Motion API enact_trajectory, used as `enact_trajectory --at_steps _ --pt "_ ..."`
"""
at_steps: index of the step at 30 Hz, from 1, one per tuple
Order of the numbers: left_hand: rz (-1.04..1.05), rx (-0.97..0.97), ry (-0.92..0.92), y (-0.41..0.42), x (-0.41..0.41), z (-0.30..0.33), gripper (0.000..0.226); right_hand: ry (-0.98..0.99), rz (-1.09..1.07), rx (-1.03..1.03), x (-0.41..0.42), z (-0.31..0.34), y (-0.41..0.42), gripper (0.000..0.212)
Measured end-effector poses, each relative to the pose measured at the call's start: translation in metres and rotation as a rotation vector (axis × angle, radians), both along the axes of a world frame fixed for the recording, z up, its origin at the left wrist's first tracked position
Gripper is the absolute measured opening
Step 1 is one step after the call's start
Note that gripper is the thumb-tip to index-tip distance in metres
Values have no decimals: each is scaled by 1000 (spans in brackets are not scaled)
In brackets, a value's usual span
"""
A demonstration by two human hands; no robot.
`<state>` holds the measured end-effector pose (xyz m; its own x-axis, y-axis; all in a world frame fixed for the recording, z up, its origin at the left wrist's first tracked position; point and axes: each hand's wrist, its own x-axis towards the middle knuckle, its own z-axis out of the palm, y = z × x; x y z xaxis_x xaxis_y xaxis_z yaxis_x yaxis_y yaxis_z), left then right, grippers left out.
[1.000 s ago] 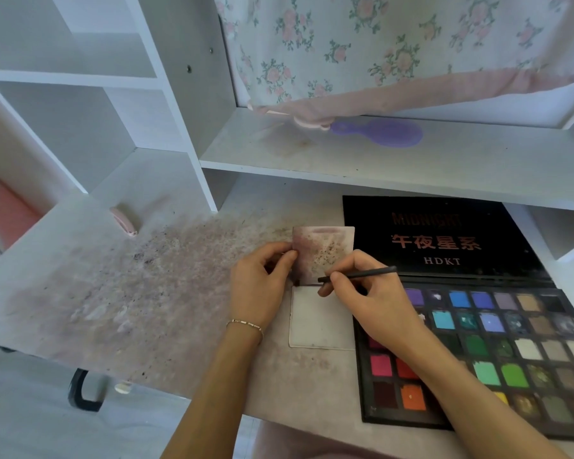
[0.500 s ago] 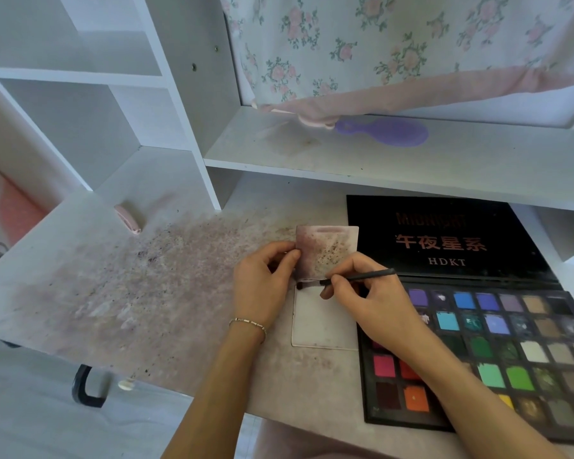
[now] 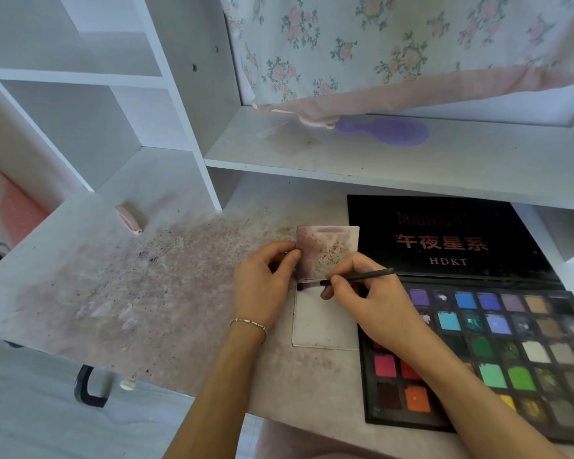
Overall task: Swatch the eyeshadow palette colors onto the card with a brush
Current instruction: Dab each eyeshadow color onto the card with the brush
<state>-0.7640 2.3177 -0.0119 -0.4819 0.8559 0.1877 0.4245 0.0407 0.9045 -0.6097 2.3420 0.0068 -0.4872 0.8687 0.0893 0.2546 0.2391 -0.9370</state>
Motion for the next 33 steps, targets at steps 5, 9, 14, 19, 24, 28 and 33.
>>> enact_trajectory --at_steps 5,9,14,19,24,28,33 --pt "-11 2 -25 -1 0 1 17 -17 14 -8 1 1 0 11" --pt "-15 1 -20 -2 1 2 19 -25 4 -3 1 2 0 11" --pt "-16 -4 -10 -1 1 2 20 -31 -1 -12 0 2 0 10" --pt "-15 -3 -15 -2 1 3 16 -24 -1 -9 0 1 0 10" --pt "-17 -2 -7 -2 1 3 18 -36 27 -19 1 1 0 10" --pt "-12 -3 -13 -2 1 4 22 25 -16 -17 1 0 2 11" --pt "-2 -8 -25 -2 1 4 18 247 -95 -46 11 9 3 24"
